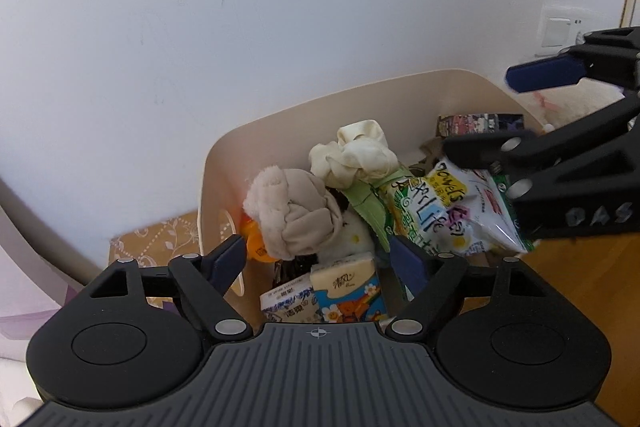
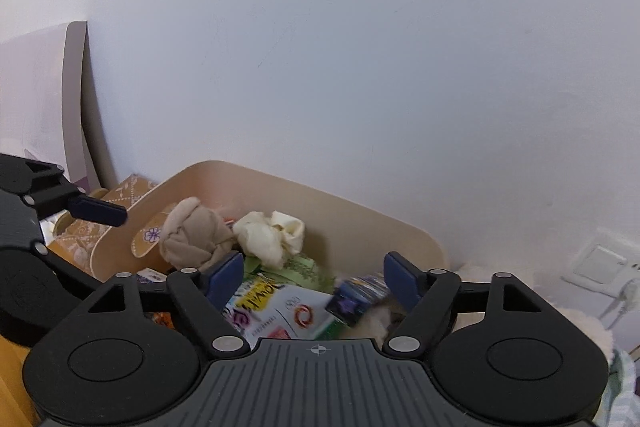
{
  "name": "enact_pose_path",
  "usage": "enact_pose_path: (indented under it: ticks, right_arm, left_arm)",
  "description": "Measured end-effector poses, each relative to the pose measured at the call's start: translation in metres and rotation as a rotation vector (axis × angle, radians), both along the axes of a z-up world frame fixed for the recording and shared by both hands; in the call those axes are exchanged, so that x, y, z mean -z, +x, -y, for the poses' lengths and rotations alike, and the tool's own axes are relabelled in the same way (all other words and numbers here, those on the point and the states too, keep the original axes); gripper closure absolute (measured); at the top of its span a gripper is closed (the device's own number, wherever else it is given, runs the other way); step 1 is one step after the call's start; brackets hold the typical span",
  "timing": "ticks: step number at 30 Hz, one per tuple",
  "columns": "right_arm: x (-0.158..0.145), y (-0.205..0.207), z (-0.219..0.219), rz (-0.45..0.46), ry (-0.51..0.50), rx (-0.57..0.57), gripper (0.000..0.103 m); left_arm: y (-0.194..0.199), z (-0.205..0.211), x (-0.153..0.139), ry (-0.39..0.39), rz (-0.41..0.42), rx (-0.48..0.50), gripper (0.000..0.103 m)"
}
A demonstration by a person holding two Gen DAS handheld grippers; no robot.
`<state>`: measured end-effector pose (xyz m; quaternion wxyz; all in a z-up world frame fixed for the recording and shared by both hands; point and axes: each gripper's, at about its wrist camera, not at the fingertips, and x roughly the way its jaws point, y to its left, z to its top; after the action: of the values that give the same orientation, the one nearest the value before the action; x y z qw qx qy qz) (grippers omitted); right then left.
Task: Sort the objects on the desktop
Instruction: 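Carry the scrunchie and knit hat to the basket and open both tools, then move both tools back toward the orange cup and claw clip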
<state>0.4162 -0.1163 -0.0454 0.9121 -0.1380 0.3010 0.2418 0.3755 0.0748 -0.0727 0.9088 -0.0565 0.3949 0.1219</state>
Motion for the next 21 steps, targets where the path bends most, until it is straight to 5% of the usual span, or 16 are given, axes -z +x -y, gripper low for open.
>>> enact_pose_path:
  ticks: [2,9,21]
  right_arm:
    - [-0.001,-0.006,0.005,0.042,-0.029,0.006,0.008]
    - [0.004,-0.031,0.039,0.015,0.004,0.026,0.0]
    - [0.054,-0.103,0.084,-0.164,-0.021,-0.029,0.0]
  left_arm:
    - [-0.005,0.002,-0.004,0.008,0.003,0.008,0.022]
    - [-0.031,0.013,-0.016,0.005,0.017,0.025,0.022]
    - [-0.073,0.045,0.013,-0.021,-0.072,0.108,0.022]
